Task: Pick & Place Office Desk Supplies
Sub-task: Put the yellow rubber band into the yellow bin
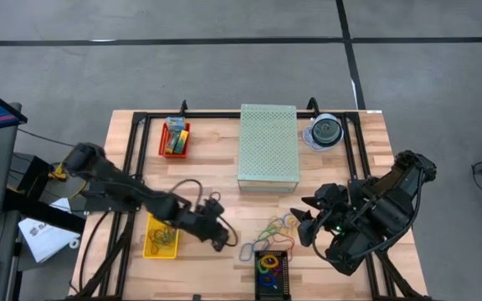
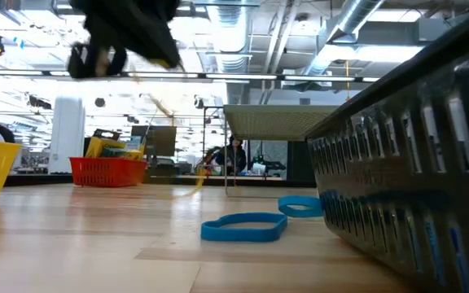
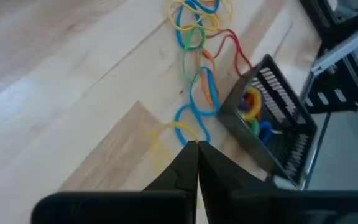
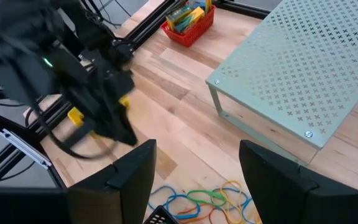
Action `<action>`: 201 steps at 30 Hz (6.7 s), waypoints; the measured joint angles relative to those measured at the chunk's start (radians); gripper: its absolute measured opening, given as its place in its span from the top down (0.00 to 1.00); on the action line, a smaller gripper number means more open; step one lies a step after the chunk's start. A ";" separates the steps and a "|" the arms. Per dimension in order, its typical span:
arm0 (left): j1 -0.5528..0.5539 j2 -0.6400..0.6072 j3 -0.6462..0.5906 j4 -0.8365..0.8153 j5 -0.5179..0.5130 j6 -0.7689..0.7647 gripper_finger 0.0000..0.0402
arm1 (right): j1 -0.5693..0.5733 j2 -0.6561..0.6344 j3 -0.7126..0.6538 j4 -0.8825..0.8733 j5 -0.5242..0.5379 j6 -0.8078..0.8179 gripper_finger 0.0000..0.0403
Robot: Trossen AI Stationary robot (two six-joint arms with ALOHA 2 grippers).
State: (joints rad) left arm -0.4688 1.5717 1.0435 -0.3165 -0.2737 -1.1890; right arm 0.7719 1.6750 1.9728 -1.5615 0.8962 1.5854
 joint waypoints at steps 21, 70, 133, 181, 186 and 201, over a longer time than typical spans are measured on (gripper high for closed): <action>-0.367 -0.496 0.001 -0.763 0.018 -0.428 1.00 | -0.005 0.000 0.000 -0.001 0.009 0.012 0.44; 0.421 0.004 -0.257 0.386 -0.131 -0.327 1.00 | 0.000 0.000 0.000 -0.002 0.046 0.060 0.44; 0.215 -0.205 -0.359 0.506 0.230 0.044 0.87 | 0.087 0.000 -0.004 -0.008 0.046 0.102 0.44; 0.150 -0.450 -0.206 0.819 0.043 0.721 0.64 | 0.130 -0.305 -1.219 0.762 -0.475 0.243 0.51; 0.150 -0.450 -0.206 0.823 0.038 0.715 0.65 | 0.041 -0.317 -1.281 0.816 -0.586 0.504 0.51; 0.150 -0.450 -0.206 0.835 0.011 0.703 0.65 | -0.283 -0.163 -1.253 0.857 -0.743 0.506 0.51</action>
State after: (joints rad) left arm -0.3191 1.1213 0.8379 0.5182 -0.2626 -0.4862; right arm 0.4889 1.5118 0.7199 -0.7048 0.1536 2.0909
